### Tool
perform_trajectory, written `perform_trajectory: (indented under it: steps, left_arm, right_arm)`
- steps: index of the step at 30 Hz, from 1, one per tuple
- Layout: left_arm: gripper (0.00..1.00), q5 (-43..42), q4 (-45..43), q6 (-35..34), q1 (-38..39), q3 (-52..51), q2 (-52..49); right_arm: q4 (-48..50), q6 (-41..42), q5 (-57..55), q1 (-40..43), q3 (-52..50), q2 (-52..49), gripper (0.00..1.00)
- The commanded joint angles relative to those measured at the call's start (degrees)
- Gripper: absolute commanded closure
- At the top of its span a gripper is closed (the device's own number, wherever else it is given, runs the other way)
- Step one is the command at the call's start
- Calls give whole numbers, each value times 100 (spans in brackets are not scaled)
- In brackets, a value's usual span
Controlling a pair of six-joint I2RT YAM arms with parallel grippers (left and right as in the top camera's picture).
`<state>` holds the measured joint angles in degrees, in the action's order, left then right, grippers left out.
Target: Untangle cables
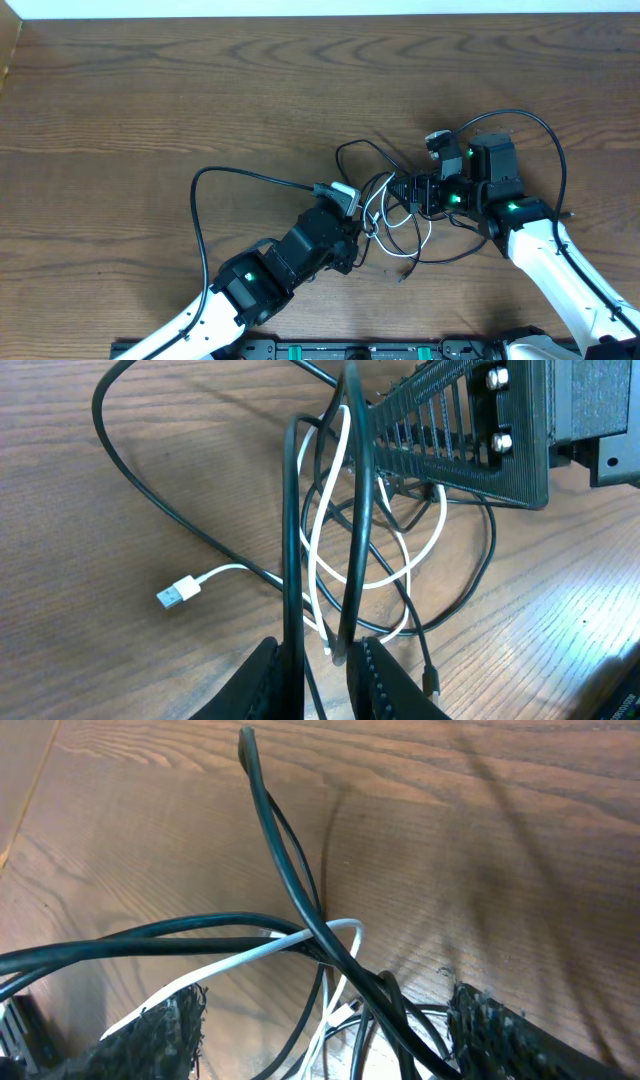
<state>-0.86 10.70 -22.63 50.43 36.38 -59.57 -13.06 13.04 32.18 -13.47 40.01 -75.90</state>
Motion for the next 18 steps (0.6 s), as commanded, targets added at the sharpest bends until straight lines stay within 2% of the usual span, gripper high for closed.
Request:
perform_trajectory:
  steps: [1,4,6,12,18]
  left_arm:
    - [76,155,20,79,-13,61,42]
    - [76,160,17,81,-13,61,42]
    - [76,160,20,81,-13,61,42]
    - [76,160,20,81,-13,61,42]
    - [76,160,20,81,-13,61,42]
  right_arm:
    - [-24,275,92,-44,48,68,24]
    - [-127,278,603,-44,48,68,24]
    - [-343,243,535,-44,48,68,24]
    - [-1172,170,-1108,57,48,68,23]
    - [-1224,144,-1185,446,48,321,23]
